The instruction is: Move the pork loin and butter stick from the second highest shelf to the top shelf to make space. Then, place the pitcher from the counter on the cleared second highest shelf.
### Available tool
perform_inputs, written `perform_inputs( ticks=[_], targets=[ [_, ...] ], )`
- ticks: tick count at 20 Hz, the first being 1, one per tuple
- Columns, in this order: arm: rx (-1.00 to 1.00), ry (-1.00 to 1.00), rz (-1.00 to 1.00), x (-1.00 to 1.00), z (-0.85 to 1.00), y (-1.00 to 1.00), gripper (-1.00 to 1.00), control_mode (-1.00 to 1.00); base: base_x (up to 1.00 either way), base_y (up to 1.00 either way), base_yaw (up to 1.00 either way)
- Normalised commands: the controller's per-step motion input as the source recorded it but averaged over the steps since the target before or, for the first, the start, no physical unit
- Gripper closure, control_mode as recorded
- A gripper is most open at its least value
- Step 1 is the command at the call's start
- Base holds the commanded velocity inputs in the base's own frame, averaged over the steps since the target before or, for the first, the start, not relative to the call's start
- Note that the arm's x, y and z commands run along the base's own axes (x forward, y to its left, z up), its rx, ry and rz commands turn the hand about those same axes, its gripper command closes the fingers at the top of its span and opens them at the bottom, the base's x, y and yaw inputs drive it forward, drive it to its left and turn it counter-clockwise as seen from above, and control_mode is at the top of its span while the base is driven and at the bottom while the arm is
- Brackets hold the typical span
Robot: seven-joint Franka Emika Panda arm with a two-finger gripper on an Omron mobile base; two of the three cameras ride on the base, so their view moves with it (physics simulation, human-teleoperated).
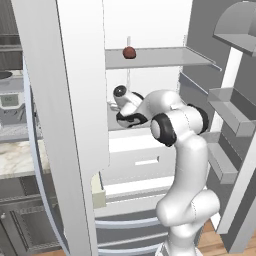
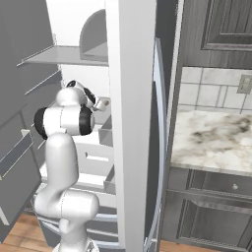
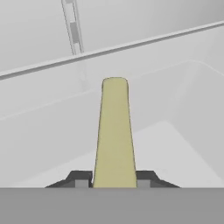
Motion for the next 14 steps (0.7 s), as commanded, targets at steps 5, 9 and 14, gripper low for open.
perform_inputs(
  ticks=[5,9,14],
  targets=[
    [0.0,-0.1,0.0,-0.69,0.0,0.0,1.0,-1.0,0.0,0.0,0.0],
    [0.0,-0.08,-0.03,-0.79,0.16,0.01,1.0,-1.0,0.0,0.0,0.0],
    [0.0,0.0,-0.06,-0.68,0.64,0.0,1.0,-1.0,0.0,0.0,0.0]
  ],
)
